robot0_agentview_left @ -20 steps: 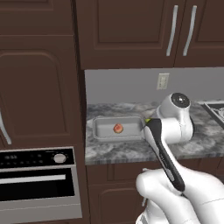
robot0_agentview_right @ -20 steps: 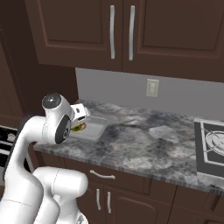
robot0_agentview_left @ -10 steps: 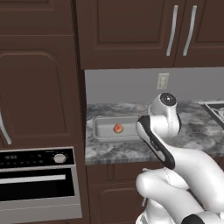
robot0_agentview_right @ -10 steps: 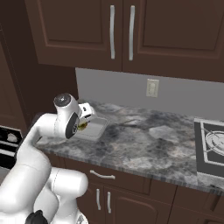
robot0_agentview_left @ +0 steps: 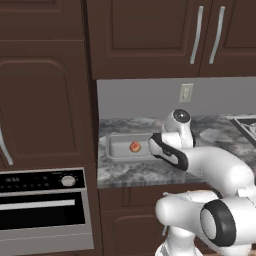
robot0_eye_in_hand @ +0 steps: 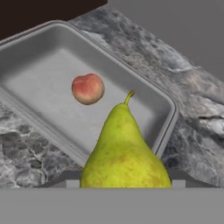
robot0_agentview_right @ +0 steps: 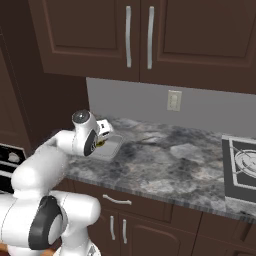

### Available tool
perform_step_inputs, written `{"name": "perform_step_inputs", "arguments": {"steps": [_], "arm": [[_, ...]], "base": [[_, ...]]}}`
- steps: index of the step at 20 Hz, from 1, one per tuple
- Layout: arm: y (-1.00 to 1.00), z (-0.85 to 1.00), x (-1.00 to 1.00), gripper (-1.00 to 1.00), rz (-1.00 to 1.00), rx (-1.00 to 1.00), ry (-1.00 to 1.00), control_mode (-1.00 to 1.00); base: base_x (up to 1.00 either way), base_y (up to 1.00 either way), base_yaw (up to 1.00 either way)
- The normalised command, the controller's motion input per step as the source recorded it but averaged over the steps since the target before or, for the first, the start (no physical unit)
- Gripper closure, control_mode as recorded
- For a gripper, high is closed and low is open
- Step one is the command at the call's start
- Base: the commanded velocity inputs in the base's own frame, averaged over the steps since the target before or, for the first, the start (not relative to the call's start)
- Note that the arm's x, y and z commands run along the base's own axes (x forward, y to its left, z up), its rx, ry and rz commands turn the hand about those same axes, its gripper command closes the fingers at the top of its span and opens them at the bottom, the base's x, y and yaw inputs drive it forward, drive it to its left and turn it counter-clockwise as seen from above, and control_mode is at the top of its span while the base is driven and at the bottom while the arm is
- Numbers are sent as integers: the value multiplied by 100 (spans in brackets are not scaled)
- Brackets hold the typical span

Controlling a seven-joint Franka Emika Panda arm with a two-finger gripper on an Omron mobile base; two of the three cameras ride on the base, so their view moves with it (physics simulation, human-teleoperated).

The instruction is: Pick the peach and pear from the fridge and place them inside the tupperware on the counter.

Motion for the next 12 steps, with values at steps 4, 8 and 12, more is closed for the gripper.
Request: {"name": "perform_step_inputs", "arguments": {"steps": [4,8,12], "arm": [[0,-33,54,100,0,0,3,-100],[0,-31,53,100,0,0,3,-100],[0,-31,52,100,0,0,4,-100]], "base": [[0,0,0],[0,0,0],[0,0,0]]}}
